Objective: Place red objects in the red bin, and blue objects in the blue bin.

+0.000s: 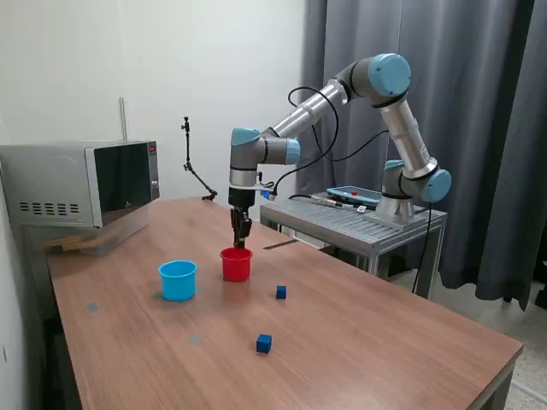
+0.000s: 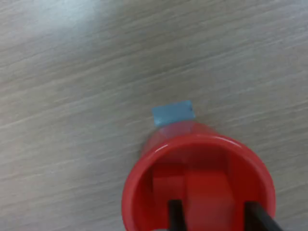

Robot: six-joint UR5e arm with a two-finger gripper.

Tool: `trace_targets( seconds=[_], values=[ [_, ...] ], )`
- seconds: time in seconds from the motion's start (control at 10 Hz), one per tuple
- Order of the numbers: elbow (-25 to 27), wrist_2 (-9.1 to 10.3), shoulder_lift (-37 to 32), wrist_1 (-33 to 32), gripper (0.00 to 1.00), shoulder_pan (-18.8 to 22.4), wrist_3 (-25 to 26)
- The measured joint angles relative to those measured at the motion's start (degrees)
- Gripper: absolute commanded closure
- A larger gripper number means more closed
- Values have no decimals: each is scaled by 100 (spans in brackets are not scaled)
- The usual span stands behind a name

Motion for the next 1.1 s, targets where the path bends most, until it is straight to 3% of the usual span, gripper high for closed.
trace_targets(
  seconds=[0.3, 0.7, 1.1],
  values=[
    [-20, -46, 6, 6, 0, 3, 171],
    [-217, -371, 5, 56, 0, 35, 162],
    [-396, -404, -1, 71, 0, 84, 124]
  ],
)
